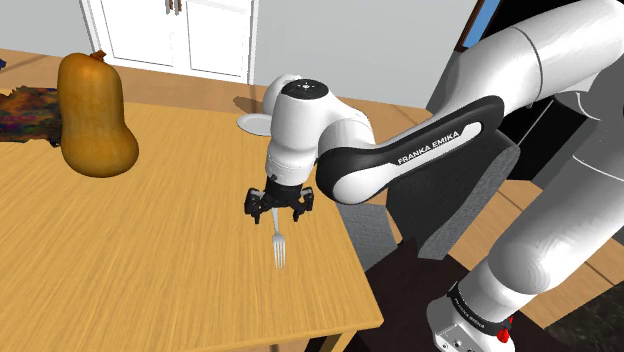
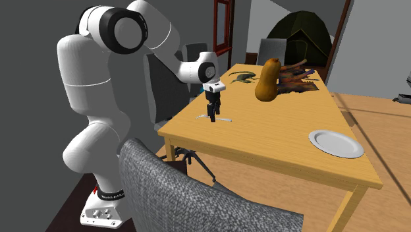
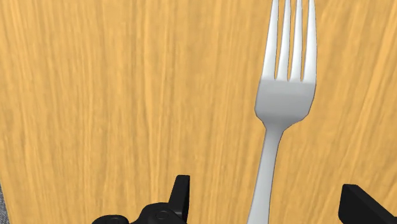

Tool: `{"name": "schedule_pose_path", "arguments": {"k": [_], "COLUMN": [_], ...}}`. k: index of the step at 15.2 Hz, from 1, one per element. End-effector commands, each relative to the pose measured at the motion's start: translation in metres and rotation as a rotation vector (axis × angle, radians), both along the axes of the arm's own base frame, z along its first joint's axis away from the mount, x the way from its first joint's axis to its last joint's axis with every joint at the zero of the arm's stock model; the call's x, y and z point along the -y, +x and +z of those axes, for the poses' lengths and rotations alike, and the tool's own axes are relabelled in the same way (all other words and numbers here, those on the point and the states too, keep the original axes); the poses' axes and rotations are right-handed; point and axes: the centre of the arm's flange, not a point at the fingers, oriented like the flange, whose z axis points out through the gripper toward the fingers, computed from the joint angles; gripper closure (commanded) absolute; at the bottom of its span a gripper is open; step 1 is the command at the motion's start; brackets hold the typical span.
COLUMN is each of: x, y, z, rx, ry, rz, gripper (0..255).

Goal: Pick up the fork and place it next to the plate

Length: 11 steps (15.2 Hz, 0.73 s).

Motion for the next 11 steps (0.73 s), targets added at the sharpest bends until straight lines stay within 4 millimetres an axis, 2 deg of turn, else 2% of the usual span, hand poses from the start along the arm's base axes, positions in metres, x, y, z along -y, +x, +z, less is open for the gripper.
{"name": "schedule_pose_path", "arguments": {"k": [1,3,4,11], "x": [0.0,0.0,0.0,0.0001], "y": [0.0,0.0,0.0,0.0], "z": [-0.0002,-0.0002,-0.0002,-0.0002], "rx": [0.0,0.0,0.0,0.0], "ry": [0.0,0.0,0.0,0.0], "rz": [0.0,0.0,0.0,0.0], "gripper": [0,0,255,255]}}
